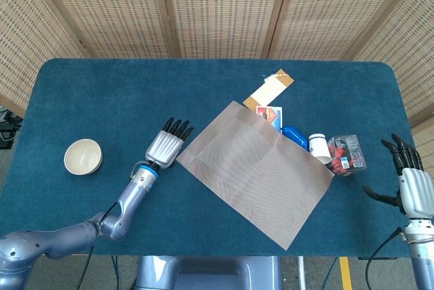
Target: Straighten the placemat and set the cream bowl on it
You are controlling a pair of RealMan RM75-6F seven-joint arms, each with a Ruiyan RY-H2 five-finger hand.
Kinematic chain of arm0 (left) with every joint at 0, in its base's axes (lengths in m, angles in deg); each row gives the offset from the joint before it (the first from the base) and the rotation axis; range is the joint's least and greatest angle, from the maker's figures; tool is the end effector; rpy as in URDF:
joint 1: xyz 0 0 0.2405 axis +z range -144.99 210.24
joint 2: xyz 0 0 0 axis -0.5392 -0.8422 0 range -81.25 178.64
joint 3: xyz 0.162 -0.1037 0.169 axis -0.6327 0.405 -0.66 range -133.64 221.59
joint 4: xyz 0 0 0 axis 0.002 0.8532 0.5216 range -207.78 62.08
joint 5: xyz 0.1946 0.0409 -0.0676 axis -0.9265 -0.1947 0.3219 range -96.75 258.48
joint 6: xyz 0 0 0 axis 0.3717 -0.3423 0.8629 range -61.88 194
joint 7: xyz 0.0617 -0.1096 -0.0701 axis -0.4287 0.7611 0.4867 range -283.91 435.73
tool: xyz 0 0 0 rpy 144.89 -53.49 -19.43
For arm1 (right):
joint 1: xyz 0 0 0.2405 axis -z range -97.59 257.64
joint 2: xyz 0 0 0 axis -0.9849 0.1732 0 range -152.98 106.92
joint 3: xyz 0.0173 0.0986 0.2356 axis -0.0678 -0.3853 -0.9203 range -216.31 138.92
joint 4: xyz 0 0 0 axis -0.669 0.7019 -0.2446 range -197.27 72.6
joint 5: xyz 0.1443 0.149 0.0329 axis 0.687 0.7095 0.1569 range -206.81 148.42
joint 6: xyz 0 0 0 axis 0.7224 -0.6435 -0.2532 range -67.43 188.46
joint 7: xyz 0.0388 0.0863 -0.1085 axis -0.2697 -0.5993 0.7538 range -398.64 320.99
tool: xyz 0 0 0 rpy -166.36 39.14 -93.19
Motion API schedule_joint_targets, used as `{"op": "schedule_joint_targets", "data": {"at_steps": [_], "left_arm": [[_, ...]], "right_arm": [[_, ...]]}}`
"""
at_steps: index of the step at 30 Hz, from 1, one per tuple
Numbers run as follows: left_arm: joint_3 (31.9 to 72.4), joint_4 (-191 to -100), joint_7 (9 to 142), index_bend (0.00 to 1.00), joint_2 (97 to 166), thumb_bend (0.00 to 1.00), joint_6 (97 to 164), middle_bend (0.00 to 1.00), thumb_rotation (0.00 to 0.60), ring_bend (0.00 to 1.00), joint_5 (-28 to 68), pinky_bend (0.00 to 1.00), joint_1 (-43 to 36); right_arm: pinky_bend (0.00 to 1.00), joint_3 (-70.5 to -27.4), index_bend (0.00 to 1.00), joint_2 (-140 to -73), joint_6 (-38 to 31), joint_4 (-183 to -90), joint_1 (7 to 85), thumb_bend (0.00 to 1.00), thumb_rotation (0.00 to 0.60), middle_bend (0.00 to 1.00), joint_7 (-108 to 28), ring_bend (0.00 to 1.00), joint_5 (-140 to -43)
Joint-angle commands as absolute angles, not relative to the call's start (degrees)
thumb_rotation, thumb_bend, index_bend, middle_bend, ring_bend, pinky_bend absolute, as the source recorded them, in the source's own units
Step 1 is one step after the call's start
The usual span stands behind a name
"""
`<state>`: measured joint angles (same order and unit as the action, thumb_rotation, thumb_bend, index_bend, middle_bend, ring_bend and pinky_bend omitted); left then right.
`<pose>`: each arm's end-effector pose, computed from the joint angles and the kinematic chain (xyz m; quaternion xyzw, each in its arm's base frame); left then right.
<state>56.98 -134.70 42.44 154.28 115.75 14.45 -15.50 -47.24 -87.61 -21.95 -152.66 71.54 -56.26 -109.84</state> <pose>-0.1281 0.3730 -0.0868 -0.8011 -0.2443 -0.2990 0.4573 -0.3100 -0.2214 0.1741 0.5055 -0.4511 0.4944 0.5446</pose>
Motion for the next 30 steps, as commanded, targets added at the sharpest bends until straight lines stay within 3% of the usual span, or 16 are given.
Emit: {"op": "schedule_joint_targets", "data": {"at_steps": [1, 16, 27, 30], "left_arm": [[56.67, -134.17, 42.39, 0.06, 154.64, 0.00, 115.51, 0.00, 0.600, 0.00, 14.42, 0.00, -15.86], [55.64, -130.91, 41.42, 0.08, 156.99, 0.01, 115.23, 0.00, 0.600, 0.00, 14.82, 0.00, -17.52], [55.09, -128.76, 42.70, 0.11, 159.46, 0.37, 116.28, 0.00, 0.600, 0.00, 13.60, 0.00, -18.47], [54.71, -128.71, 43.38, 0.12, 159.65, 0.40, 116.85, 0.00, 0.600, 0.00, 12.84, 0.00, -18.38]], "right_arm": [[0.00, -47.27, 0.13, -87.62, -21.99, -152.71, 71.60, 0.12, 0.600, 0.00, -56.17, 0.00, -109.82], [0.00, -47.46, 0.14, -87.66, -22.29, -153.10, 71.85, 0.12, 0.600, 0.00, -56.74, 0.00, -110.24], [0.00, -47.41, 0.14, -87.63, -21.86, -153.23, 71.83, 0.12, 0.600, 0.00, -57.20, 0.00, -110.50], [0.00, -47.32, 0.14, -87.73, -21.60, -153.20, 71.74, 0.12, 0.600, 0.00, -57.16, 0.00, -110.59]]}}
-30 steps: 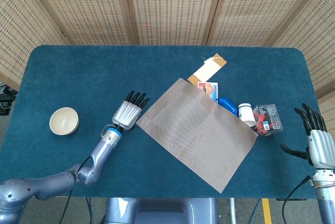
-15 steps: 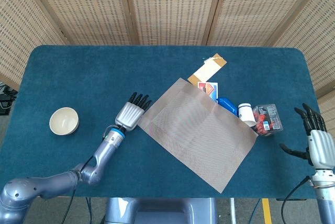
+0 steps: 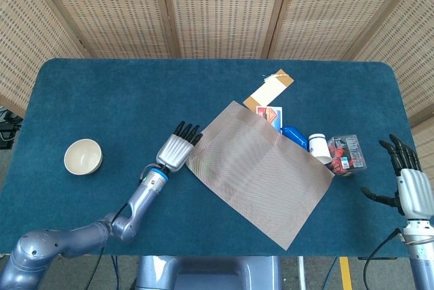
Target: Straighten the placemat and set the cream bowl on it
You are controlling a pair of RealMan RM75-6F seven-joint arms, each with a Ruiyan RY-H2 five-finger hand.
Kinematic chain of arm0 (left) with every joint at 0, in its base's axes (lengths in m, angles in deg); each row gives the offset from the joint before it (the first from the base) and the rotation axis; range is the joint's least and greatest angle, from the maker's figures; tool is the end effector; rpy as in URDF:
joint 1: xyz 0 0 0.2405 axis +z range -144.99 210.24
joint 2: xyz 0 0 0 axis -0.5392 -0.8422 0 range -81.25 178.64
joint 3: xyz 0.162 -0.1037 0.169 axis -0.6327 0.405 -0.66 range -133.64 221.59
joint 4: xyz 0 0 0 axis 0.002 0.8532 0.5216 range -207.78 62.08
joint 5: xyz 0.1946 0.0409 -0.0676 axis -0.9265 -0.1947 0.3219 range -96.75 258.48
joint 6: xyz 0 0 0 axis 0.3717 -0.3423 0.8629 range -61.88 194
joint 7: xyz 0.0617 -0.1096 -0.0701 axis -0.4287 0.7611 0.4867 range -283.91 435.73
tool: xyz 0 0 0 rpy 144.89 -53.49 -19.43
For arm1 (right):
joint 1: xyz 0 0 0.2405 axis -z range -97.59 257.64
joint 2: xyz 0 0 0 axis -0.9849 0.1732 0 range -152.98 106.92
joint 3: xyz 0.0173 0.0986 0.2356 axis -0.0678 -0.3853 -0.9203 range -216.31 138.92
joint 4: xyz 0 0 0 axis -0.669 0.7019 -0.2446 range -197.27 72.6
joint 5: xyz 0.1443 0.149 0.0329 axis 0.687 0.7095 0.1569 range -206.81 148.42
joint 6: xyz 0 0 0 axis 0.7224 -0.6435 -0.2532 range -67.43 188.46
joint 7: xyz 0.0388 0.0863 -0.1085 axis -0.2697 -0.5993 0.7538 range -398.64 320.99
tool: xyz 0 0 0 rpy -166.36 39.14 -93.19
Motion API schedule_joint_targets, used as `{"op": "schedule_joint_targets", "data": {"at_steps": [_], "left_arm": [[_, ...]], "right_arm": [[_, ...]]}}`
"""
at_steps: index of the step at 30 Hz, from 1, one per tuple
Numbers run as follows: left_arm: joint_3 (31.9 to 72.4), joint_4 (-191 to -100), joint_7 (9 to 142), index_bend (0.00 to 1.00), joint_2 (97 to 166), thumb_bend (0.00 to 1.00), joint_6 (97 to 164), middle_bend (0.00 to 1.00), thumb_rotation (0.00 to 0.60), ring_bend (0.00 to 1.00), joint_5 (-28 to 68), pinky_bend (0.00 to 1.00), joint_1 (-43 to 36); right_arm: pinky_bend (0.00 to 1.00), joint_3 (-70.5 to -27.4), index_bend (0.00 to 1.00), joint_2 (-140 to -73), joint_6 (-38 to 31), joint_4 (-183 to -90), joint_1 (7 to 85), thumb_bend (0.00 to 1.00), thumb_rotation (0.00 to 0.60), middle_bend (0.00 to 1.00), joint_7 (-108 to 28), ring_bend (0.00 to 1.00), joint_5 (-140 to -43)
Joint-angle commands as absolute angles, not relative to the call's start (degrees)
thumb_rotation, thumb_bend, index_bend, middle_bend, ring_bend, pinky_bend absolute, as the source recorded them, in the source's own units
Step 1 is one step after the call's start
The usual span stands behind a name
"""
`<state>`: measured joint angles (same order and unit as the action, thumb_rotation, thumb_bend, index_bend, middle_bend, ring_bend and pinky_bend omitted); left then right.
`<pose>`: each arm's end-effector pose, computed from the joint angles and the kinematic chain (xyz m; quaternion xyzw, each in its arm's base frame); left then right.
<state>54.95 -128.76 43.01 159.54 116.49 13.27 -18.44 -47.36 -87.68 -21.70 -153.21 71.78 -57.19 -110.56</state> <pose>-0.1131 0.3689 -0.1125 -0.8146 -0.2152 -0.2992 0.4479 -0.3074 -0.2203 0.1716 0.5040 -0.4578 0.5008 0.5345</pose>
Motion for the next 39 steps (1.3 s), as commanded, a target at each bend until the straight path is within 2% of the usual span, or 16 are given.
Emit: {"op": "schedule_joint_targets", "data": {"at_steps": [1, 6, 10, 12, 16, 19, 21, 24, 26, 33, 39], "left_arm": [[54.60, -128.66, 43.59, 0.12, 159.68, 0.40, 117.03, 0.00, 0.600, 0.00, 12.60, 0.00, -18.34], [54.45, -128.12, 44.69, 0.17, 159.98, 0.44, 117.48, 0.00, 0.600, 0.00, 12.00, 0.00, -18.23], [54.49, -127.06, 45.56, 0.19, 160.68, 0.62, 117.77, 0.00, 0.600, 0.00, 11.53, 0.00, -18.37], [54.50, -126.72, 45.85, 0.20, 161.02, 0.65, 117.86, 0.00, 0.600, 0.00, 11.32, 0.00, -18.45], [54.41, -126.12, 46.40, 0.23, 161.52, 0.65, 118.19, 0.00, 0.600, 0.00, 10.66, 0.00, -18.60], [54.48, -125.88, 47.22, 0.36, 161.83, 0.58, 118.64, 0.00, 0.600, 0.00, 10.13, 0.00, -18.64], [54.53, -125.65, 47.84, 0.49, 162.02, 0.53, 119.05, 0.00, 0.600, 0.00, 9.73, 0.00, -18.63], [54.38, -125.17, 48.47, 0.63, 162.24, 0.52, 119.56, 0.00, 0.600, 0.00, 9.07, 0.00, -18.57], [54.27, -124.94, 48.60, 0.67, 162.30, 0.52, 119.82, 0.00, 0.600, 0.00, 8.79, 0.00, -18.47], [54.14, -124.90, 49.19, 0.75, 161.97, 0.52, 121.29, 0.00, 0.600, 0.00, 7.82, 0.00, -17.86], [54.03, -127.28, 48.85, 0.76, 160.46, 0.52, 123.00, 0.00, 0.600, 0.00, 7.17, 0.00, -16.91]], "right_arm": [[0.00, -47.30, 0.14, -87.75, -21.55, -153.21, 71.73, 0.13, 0.600, 0.00, -57.15, 0.00, -110.63], [0.00, -47.24, 0.14, -87.77, -21.46, -153.29, 71.73, 0.12, 0.600, 0.00, -57.05, 0.00, -110.69], [0.00, -47.24, 0.14, -87.72, -21.45, -153.45, 71.76, 0.13, 0.600, 0.00, -57.06, 0.00, -110.72], [0.00, -47.26, 0.14, -87.70, -21.45, -153.49, 71.77, 0.13, 0.600, 0.00, -57.05, 0.00, -110.72], [0.00, -47.28, 0.14, -87.62, -21.31, -153.58, 71.77, 0.13, 0.600, 0.00, -57.09, 0.00, -110.65], [0.00, -47.27, 0.14, -87.58, -21.24, -153.62, 71.76, 0.12, 0.600, 0.00, -57.11, 0.00, -110.67], [0.00, -47.24, 0.14, -87.54, -21.19, -153.70, 71.76, 0.13, 0.600, 0.00, -57.14, 0.00, -110.71], [0.00, -47.21, 0.14, -87.46, -21.23, -153.83, 71.79, 0.13, 0.600, 0.00, -57.18, 0.00, -110.81], [0.00, -47.16, 0.14, -87.40, -21.27, -153.93, 71.82, 0.13, 0.600, 0.00, -57.29, 0.00, -110.96], [0.00, -46.94, 0.14, -87.28, -21.28, -154.20, 71.85, 0.12, 0.600, 0.00, -57.29, 0.00, -111.39], [0.00, -46.78, 0.14, -87.12, -21.49, -154.57, 71.95, 0.13, 0.600, 0.00, -57.08, 0.00, -111.75]]}}
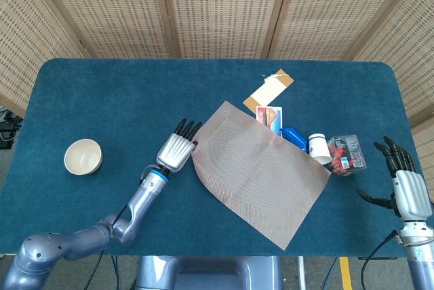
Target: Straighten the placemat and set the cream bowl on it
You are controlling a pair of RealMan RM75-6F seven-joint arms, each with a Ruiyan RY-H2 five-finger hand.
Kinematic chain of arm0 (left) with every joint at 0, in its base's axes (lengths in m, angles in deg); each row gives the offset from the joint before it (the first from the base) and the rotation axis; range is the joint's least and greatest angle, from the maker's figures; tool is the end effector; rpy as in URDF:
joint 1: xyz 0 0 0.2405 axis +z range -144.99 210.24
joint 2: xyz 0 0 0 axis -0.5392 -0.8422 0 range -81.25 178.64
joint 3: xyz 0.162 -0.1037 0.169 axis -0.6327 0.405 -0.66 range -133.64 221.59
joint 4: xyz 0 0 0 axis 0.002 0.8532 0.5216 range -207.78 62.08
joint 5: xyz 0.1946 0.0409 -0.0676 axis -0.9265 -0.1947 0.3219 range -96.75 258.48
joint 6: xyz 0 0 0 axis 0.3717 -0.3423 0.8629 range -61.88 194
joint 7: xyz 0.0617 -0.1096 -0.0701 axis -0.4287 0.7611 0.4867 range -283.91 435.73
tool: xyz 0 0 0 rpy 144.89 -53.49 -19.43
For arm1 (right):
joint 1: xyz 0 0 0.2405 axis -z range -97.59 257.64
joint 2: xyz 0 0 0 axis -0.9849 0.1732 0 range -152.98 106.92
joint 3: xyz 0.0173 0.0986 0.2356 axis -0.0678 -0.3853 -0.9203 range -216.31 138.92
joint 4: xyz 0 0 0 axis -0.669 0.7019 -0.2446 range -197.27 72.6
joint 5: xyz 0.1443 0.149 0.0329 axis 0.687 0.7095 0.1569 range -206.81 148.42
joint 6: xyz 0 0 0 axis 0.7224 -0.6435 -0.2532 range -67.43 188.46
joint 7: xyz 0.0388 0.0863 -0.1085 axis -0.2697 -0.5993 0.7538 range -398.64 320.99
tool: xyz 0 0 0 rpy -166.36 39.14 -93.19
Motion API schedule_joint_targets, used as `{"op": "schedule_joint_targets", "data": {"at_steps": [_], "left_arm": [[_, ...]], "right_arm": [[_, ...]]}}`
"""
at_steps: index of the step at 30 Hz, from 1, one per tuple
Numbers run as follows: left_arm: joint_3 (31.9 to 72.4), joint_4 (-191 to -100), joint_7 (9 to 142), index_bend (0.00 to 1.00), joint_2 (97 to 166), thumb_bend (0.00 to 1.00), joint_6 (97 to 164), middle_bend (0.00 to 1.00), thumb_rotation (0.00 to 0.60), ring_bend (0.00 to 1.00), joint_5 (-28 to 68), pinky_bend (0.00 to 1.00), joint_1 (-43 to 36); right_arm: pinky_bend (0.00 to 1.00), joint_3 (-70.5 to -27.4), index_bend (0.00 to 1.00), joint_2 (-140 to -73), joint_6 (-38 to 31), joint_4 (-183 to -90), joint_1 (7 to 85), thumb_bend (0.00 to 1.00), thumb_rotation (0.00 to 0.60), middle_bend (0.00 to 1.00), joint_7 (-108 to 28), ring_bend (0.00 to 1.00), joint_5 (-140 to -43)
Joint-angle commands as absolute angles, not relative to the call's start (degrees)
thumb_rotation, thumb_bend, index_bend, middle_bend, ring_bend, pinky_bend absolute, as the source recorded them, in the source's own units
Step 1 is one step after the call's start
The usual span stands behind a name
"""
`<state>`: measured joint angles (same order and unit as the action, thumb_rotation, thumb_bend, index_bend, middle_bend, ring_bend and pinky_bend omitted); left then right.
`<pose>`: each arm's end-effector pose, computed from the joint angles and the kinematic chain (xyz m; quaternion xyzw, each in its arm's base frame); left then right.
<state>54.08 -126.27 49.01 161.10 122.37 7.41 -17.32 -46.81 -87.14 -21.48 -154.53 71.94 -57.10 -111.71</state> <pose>-0.1100 0.3645 -0.1081 -0.7947 -0.2034 -0.3494 0.4527 -0.3026 -0.2171 0.1691 0.5114 -0.4620 0.5005 0.5240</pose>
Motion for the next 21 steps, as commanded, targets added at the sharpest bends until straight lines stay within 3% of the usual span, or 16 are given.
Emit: {"op": "schedule_joint_targets", "data": {"at_steps": [1, 14, 21], "left_arm": [[53.94, -128.24, 48.86, 0.76, 159.97, 0.52, 123.54, 0.00, 0.600, 0.00, 6.97, 0.00, -16.59], [45.86, -155.46, 35.57, 0.76, 145.01, 0.53, 128.48, 0.00, 0.600, 0.00, 8.20, 0.00, -7.54], [42.60, -163.21, 33.83, 0.76, 140.98, 0.53, 129.31, 0.00, 0.600, 0.00, 6.47, 0.00, -5.58]], "right_arm": [[0.00, -46.72, 0.14, -87.09, -21.48, -154.66, 71.94, 0.13, 0.600, 0.00, -57.06, 0.00, -111.87], [0.00, -45.38, 0.14, -86.63, -22.90, -156.67, 72.56, 0.13, 0.600, 0.00, -56.32, 0.00, -114.66], [0.00, -44.48, 0.14, -86.65, -23.30, -157.35, 72.74, 0.13, 0.600, 0.00, -55.94, 0.00, -116.18]]}}
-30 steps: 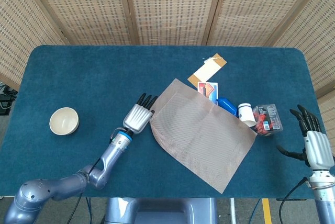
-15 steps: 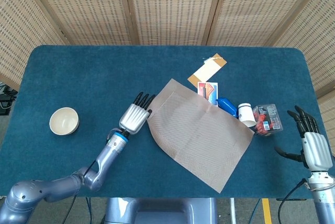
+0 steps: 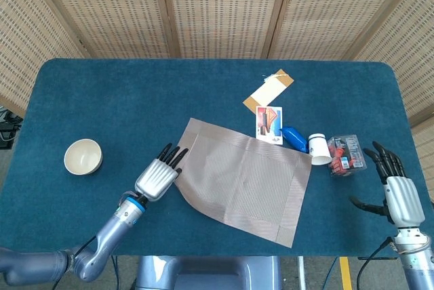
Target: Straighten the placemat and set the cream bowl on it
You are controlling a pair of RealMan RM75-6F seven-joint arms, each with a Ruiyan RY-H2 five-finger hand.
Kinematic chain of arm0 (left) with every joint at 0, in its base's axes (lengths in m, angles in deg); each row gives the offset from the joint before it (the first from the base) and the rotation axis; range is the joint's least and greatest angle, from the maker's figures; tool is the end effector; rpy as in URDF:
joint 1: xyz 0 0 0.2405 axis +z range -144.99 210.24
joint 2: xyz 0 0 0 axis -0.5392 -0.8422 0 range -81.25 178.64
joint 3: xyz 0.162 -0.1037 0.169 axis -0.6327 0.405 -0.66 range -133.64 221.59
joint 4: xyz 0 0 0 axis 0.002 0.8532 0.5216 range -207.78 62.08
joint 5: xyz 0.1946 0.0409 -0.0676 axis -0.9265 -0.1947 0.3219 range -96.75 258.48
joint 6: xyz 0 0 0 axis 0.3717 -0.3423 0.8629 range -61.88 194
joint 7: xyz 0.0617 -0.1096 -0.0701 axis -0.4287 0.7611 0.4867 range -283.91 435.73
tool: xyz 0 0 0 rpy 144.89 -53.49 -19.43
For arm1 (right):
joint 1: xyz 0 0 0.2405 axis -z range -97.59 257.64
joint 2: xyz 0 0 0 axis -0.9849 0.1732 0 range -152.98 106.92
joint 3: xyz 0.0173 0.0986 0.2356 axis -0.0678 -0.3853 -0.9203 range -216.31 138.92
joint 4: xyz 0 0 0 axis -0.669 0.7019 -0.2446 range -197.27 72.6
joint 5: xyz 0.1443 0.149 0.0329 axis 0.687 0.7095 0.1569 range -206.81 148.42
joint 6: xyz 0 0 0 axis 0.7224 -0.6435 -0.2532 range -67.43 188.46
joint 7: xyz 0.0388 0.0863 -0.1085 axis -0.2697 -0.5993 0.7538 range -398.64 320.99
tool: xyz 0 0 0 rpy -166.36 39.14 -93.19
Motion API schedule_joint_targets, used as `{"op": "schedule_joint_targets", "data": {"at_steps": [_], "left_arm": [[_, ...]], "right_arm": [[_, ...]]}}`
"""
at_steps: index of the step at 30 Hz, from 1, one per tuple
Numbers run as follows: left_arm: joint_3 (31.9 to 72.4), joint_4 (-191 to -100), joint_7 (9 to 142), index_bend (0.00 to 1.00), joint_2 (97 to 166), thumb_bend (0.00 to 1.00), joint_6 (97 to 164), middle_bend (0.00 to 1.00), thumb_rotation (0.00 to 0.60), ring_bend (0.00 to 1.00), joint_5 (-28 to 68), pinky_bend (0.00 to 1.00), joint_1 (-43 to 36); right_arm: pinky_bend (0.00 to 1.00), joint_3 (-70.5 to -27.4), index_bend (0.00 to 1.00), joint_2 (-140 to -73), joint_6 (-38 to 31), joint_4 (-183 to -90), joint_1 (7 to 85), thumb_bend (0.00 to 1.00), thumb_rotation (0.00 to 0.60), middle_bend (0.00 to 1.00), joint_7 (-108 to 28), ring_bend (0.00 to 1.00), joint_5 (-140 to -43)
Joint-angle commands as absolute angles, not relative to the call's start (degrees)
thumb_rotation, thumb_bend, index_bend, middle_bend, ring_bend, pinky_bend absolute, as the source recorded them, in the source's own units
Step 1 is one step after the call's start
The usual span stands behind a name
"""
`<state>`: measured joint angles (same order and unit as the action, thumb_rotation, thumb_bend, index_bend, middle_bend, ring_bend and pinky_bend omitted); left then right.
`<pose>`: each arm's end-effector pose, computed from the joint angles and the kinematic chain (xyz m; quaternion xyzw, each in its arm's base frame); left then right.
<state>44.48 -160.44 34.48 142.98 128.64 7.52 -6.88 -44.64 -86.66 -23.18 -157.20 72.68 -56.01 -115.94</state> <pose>-0.1389 0.2764 -0.0550 -0.8312 -0.1990 -0.3145 0.4129 -0.2890 -0.2040 0.1614 0.5333 -0.4584 0.5057 0.4998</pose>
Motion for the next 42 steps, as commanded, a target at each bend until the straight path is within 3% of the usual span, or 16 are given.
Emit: {"op": "schedule_joint_targets", "data": {"at_steps": [1, 13, 22, 24, 29, 33, 36, 42], "left_arm": [[42.05, -163.98, 34.09, 0.76, 140.46, 0.53, 129.35, 0.00, 0.600, 0.00, 5.76, 0.00, -5.39], [35.35, -166.91, 43.44, 0.77, 136.44, 0.53, 129.84, 0.00, 0.600, 0.00, -6.01, 0.00, -3.47], [32.99, -166.59, 48.47, 0.75, 134.50, 0.53, 129.54, 0.00, 0.600, 0.00, -11.83, 0.00, -2.94], [32.75, -166.44, 48.72, 0.70, 134.21, 0.52, 129.61, 0.00, 0.600, 0.00, -12.53, 0.00, -2.66], [32.10, -166.29, 51.11, 0.53, 133.49, 0.34, 129.67, 0.00, 0.600, 0.00, -13.92, 0.00, -1.88], [31.96, -166.63, 52.36, 0.27, 132.85, 0.20, 130.02, 0.00, 0.600, 0.00, -14.85, 0.00, -1.19], [31.83, -166.98, 54.23, 0.12, 132.39, 0.13, 130.60, 0.00, 0.600, 0.00, -15.74, 0.00, -0.76], [31.29, -166.93, 56.59, 0.05, 131.33, 0.08, 132.48, 0.00, 0.600, 0.00, -18.91, 0.00, 0.00]], "right_arm": [[0.00, -44.40, 0.14, -86.62, -23.43, -157.46, 72.80, 0.13, 0.600, 0.00, -55.90, 0.00, -116.34], [0.00, -43.22, 0.14, -86.73, -25.17, -158.53, 73.40, 0.13, 0.600, 0.00, -54.49, 0.00, -119.03], [0.00, -42.76, 0.14, -87.09, -25.22, -158.63, 73.38, 0.13, 0.600, 0.00, -53.61, 0.00, -119.55], [0.00, -42.67, 0.14, -87.12, -25.16, -158.70, 73.36, 0.13, 0.600, 0.00, -53.47, 0.00, -119.61], [0.00, -42.23, 0.14, -87.22, -25.28, -158.98, 73.40, 0.13, 0.600, 0.00, -52.93, 0.00, -120.28], [0.00, -41.95, 0.14, -87.23, -25.43, -159.32, 73.48, 0.13, 0.600, 0.00, -52.57, 0.00, -120.65], [0.00, -41.70, 0.14, -87.20, -25.52, -159.61, 73.56, 0.13, 0.600, 0.00, -52.35, 0.00, -120.97], [0.00, -41.12, 0.14, -87.16, -25.99, -160.10, 73.76, 0.12, 0.600, 0.00, -51.80, 0.00, -122.07]]}}
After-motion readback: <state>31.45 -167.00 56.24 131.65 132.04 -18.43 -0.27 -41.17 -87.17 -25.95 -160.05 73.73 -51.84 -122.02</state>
